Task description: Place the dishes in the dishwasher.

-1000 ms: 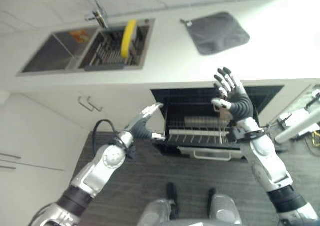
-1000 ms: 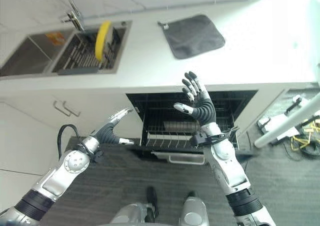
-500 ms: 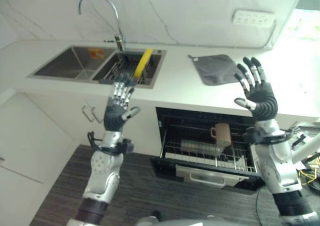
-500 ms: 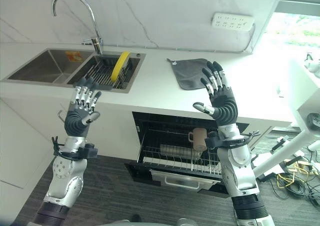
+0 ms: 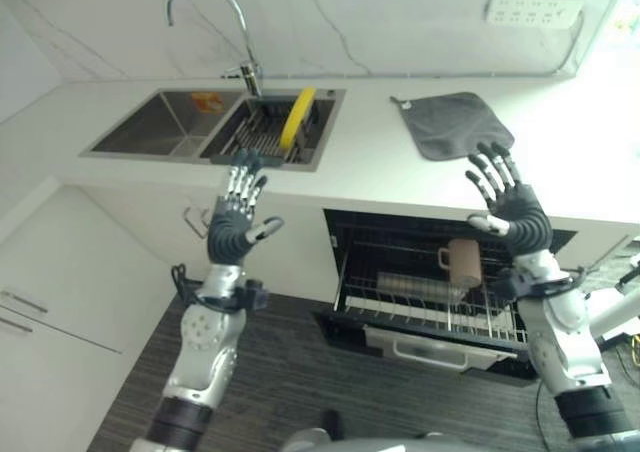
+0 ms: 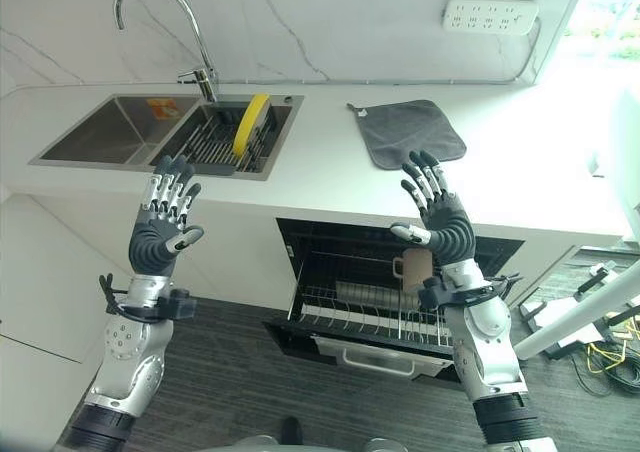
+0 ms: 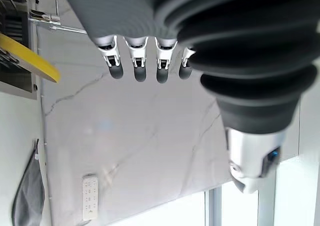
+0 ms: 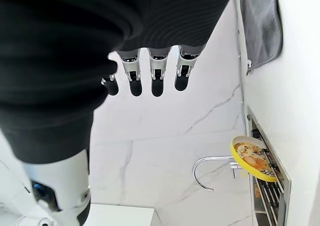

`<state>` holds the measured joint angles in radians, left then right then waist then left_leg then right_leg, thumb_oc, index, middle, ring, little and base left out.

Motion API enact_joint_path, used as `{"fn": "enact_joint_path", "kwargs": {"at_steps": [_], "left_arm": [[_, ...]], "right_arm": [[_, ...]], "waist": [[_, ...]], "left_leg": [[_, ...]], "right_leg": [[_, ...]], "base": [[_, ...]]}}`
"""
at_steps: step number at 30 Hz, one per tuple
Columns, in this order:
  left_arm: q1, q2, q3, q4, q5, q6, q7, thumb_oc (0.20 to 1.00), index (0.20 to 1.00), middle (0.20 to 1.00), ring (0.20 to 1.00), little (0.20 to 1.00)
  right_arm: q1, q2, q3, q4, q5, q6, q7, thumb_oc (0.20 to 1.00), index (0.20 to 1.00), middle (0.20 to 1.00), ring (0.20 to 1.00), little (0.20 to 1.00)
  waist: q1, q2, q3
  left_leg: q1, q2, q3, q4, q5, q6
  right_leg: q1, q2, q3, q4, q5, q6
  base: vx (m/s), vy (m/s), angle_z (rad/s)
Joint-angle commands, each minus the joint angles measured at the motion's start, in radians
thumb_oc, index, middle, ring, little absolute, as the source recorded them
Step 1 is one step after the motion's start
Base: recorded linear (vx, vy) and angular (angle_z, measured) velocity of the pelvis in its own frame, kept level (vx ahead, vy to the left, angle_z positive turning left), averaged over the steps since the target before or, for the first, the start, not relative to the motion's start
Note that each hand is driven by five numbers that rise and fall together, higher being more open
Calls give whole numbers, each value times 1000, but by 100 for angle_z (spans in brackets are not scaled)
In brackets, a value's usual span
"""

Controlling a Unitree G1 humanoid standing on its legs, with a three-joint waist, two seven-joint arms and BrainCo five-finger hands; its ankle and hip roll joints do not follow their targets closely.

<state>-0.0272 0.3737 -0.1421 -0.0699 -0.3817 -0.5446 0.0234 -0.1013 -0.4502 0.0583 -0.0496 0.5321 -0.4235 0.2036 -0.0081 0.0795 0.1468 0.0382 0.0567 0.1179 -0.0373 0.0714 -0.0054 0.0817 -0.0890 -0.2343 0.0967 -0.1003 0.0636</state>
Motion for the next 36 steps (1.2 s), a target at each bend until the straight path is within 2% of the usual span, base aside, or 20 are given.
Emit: {"fn": "enact_joint_path", "kwargs": {"at_steps": [1, 6, 7, 9, 11, 13, 15, 17, 18, 19, 23, 24, 25, 26, 28, 29, 31, 33, 34, 36], "left_arm": [[-83, 41, 57, -42, 26, -46, 15, 1000, 1000, 1000, 1000, 1000], [-71, 41, 69, -50, -5, -30, -33, 1000, 1000, 1000, 1000, 1000], [-60, 38, 68, -50, -7, -25, -47, 1000, 1000, 1000, 1000, 1000], [-60, 34, 63, -45, -7, -20, -44, 1000, 1000, 1000, 1000, 1000], [-64, 33, 61, -39, -6, -23, -47, 1000, 1000, 1000, 1000, 1000], [-65, 29, 63, -45, 1, -22, -46, 1000, 1000, 1000, 1000, 1000], [-64, 23, 67, -54, 0, -8, -47, 1000, 1000, 1000, 1000, 1000], [-64, 20, 71, -59, 10, 4, -42, 1000, 1000, 1000, 1000, 1000], [-64, 20, 71, -62, 12, 7, -35, 1000, 1000, 1000, 1000, 1000], [-66, 22, 72, -60, 17, 4, -10, 1000, 1000, 1000, 1000, 1000], [-74, 28, 82, -46, -21, 11, -7, 1000, 1000, 1000, 1000, 1000], [-78, 28, 78, -41, -41, 13, -27, 1000, 1000, 1000, 1000, 1000], [-74, 23, 69, -34, -30, 30, -70, 1000, 1000, 1000, 1000, 1000], [-68, 28, 62, -45, -30, 51, -91, 1000, 1000, 1000, 1000, 1000], [-37, 37, 68, -61, -2, 59, -83, 1000, 1000, 1000, 1000, 1000], [10, 43, 95, -84, 31, 46, -73, 1000, 1000, 1000, 1000, 1000], [16, 50, 109, -105, 36, 62, -73, 1000, 1000, 1000, 1000, 1000], [-3, 64, 116, -99, 22, 74, -49, 1000, 1000, 1000, 1000, 1000], [-10, 64, 114, -90, 25, 69, -33, 1000, 1000, 1000, 1000, 1000], [-18, 58, 115, -82, 25, 66, -12, 1000, 1000, 1000, 1000, 1000]], "right_arm": [[-75, 14, -15, -76, 43, -82, 20, 1000, 1000, 1000, 1000, 1000], [-57, 21, -17, -96, 35, -76, -4, 1000, 1000, 1000, 1000, 1000], [-48, 28, -21, -104, 27, -30, -40, 1000, 1000, 1000, 1000, 1000], [-41, 28, -19, -107, 38, -4, -47, 1000, 1000, 1000, 1000, 1000], [-35, 30, -21, -109, 38, 0, -42, 1000, 1000, 1000, 1000, 1000], [-24, 31, -24, -113, 3, -24, -62, 1000, 1000, 1000, 1000, 1000], [-26, 21, -37, -106, 9, -38, -77, 1000, 1000, 1000, 1000, 1000], [-36, 15, -45, -97, 25, -46, -81, 1000, 1000, 1000, 1000, 1000], [-47, 14, -45, -95, 25, -50, -87, 1000, 1000, 1000, 1000, 1000], [-77, 6, -42, -98, 16, -41, -96, 1000, 1000, 1000, 1000, 1000], [-115, -19, -40, -120, 90, 6, -84, 1000, 1000, 1000, 1000, 1000], [-120, -21, -40, -127, 132, 24, -74, 1000, 1000, 1000, 1000, 1000], [-108, -4, -55, -127, 182, 33, -74, 1000, 1000, 1000, 1000, 1000], [-73, 24, -76, -135, 204, 33, -58, 1000, 1000, 1000, 1000, 1000], [-39, 78, -92, -146, 228, 55, -12, 1000, 1000, 1000, 1000, 1000], [-15, 117, -100, -160, 251, 65, 38, 1000, 1000, 1000, 1000, 1000], [-6, 117, -93, -169, 249, 48, 30, 1000, 1000, 1000, 1000, 1000], [12, 123, -67, -161, 238, 9, 35, 1000, 1000, 1000, 1000, 1000], [11, 123, -52, -156, 227, 4, 39, 1000, 1000, 1000, 1000, 1000], [0, 120, -26, -136, 210, -5, 43, 1000, 1000, 1000, 1000, 1000]], "waist": [[15, -56, 26], [11, -54, 21], [10, -52, 26], [7, -52, 31], [0, -56, 34], [-9, -77, 52], [-4, -90, 77], [-5, -86, 95], [-4, -75, 103], [-8, -45, 111], [-27, -3, 114], [-33, 8, 114], [-40, 5, 96], [-39, -7, 86], [-28, -17, 83], [-5, -17, 76], [4, -12, 66], [16, -18, 45], [25, -27, 41], [41, -39, 39]], "left_leg": [[69, 14, 3, 42, -79, -17], [77, 29, 7, 29, -69, -28], [77, 33, 3, 33, -66, -30], [73, 31, 0, 55, -72, -30], [70, 25, 11, 95, -93, -25], [33, 0, 41, 250, -168, 2], [-30, 4, 14, 393, -148, 0], [-43, 32, -13, 403, -121, -4], [-47, 68, -38, 369, -81, -17], [-34, 142, -84, 278, 8, -60], [-1, 229, -150, 147, 90, -108], [4, 227, -155, 138, 77, -116], [31, 188, -113, 106, -18, -118], [31, 153, -100, 107, -55, -109], [44, 111, -78, 114, -98, -88], [60, 97, -27, 78, -95, -56], [51, 81, -14, 61, -87, -33], [26, 30, 19, 37, -77, 6], [18, 11, 33, 35, -76, 9], [7, -12, 54, 41, -74, 3]], "right_leg": [[23, 11, -23, -37, 47, -14], [30, 22, -14, -32, 37, -18], [32, 27, -11, -18, 28, -24], [32, 28, -10, -2, 19, -29], [25, 24, -9, 16, 13, -31], [9, 3, 3, 67, -3, -43], [5, 0, 20, 101, -8, -57], [-13, 2, 37, 143, -16, -56], [-23, -1, 49, 163, -26, -53], [-38, -17, 84, 204, -60, -40], [-67, -78, 165, 262, -96, -4], [-73, -108, 180, 261, -87, 14], [-64, -196, 174, 195, -12, 85], [-62, -251, 144, 127, 74, 131], [-93, -283, 100, 119, 147, 144], [-113, -262, 33, 163, 135, 132], [-126, -201, 18, 205, 90, 111], [-127, -64, -34, 273, 25, 54], [-114, -27, -66, 255, 10, 34], [-81, 2, -109, 180, -7, 8]], "base": [[0, 0, 0], [10, -3, 1], [37, -4, 4], [19, -3, 4], [2, -2, 5], [18, 28, 4], [10, 92, 15], [33, 269, 7], [74, 698, -17], [74, 699, -25], [109, 747, -50], [135, 917, -42], [121, 823, -43], [107, 661, -21], [21, 404, -14], [-67, 439, -44], [-96, 331, -125], [-96, 305, -77], [-63, 194, 18], [-24, 78, -26]]}}
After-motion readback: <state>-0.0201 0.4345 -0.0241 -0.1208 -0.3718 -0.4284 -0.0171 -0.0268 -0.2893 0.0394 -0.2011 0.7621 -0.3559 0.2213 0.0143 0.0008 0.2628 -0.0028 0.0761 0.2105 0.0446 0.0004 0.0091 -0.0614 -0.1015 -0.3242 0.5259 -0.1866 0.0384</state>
